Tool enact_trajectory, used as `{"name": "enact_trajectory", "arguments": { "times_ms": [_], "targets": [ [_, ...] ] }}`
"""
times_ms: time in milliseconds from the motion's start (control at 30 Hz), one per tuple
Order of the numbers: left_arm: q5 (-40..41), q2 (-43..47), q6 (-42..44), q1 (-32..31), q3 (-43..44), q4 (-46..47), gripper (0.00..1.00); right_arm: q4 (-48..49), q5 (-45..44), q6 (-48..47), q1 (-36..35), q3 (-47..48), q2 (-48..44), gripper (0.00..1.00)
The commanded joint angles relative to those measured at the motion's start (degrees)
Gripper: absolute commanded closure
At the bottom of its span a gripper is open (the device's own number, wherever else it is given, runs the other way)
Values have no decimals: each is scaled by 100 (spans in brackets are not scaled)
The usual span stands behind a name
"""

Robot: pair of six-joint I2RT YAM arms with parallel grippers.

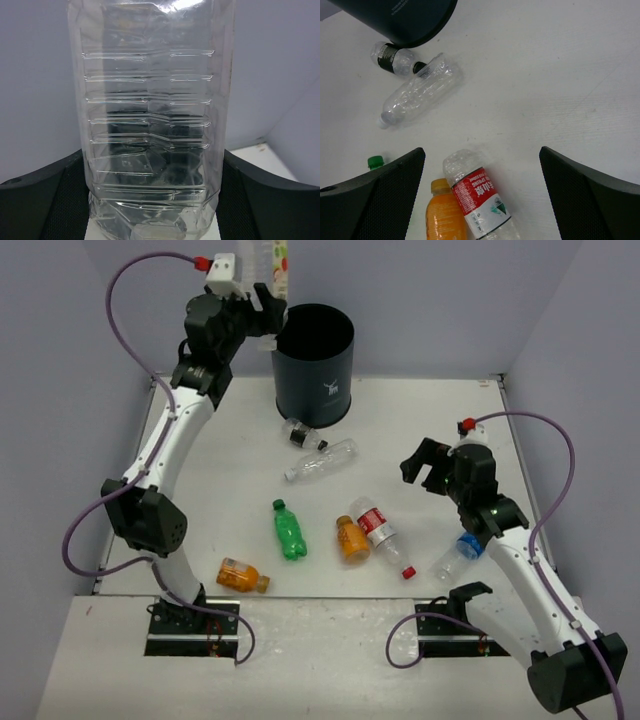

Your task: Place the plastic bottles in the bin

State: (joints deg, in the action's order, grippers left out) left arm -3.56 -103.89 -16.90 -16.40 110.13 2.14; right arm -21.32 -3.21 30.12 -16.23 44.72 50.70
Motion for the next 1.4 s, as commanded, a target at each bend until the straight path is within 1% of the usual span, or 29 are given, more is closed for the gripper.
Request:
{"name": "enact_trajectory", "arguments": {
  "times_ms": [0, 33, 167, 233, 300, 333, 433, 467, 500, 533, 633, 700, 833, 1000, 1100, 1200, 1267, 1300, 1333, 1367],
  "targets": [
    [30, -986, -395, -27, 469, 1840, 57, 353, 107, -228, -3, -101, -160, 1],
    [88, -1285, -429, -66, 767, 2000, 57, 349, 88, -262, -3, -82, -151, 1],
    [386, -2139, -230, -386, 2002, 2058, 56, 352, -21, -322, -3, -60, -140, 1],
    [548, -2433, -186, -465, 2192, 2145, 56, 356, -52, -335, 6, -56, -135, 1],
    [586, -2543, -299, -504, 2099, 2296, 55, 356, -82, -352, 6, -79, -137, 1],
    [611, -2586, -350, -517, 1970, 2375, 51, 360, -99, -357, 9, -86, -136, 1],
    [658, -2570, -428, -524, 1675, 2454, 31, 347, -127, -393, 6, -86, -122, 1],
    [618, -2530, -428, -532, 1642, 2423, 23, 339, -127, -401, 6, -86, -122, 1],
    [529, -2476, -423, -546, 1563, 2418, 10, 334, -132, -406, 6, -86, -122, 1],
    [451, -2435, -410, -558, 1504, 2416, 0, 330, -136, -410, 6, -86, -122, 1],
    [484, -2249, -143, -699, 1489, 2365, 0, 339, -135, -401, 14, -86, -86, 1],
    [401, -2148, 42, -769, 1611, 2173, 0, 339, -97, -393, 14, -79, -56, 1],
    [661, -1860, 363, -895, 1650, 1724, 0, 241, 123, -367, 6, -69, -67, 1],
    [777, -1485, 366, -909, 1433, 1516, 0, 2, 421, -431, 6, -4, -137, 1],
    [760, -1204, 296, -909, 1459, 1065, 0, -227, 715, -482, 6, 61, -91, 1],
    [758, -705, 256, -909, 1383, 87, 0, -454, 1144, -487, 6, 53, -16, 1],
    [884, -319, 202, -909, 1102, -715, 0, -545, 1378, -408, 6, -3, 10, 1],
    [912, 171, 158, -909, 498, -1165, 0, -618, 1555, -366, 5, -79, 18, 1],
    [982, 208, 86, -909, 445, -1295, 0, -625, 1670, -365, -3, -123, 20, 1],
    [1034, 865, -33, -901, -535, -1328, 0, -739, 1784, -346, -12, -159, 47, 1]
  ]
}}
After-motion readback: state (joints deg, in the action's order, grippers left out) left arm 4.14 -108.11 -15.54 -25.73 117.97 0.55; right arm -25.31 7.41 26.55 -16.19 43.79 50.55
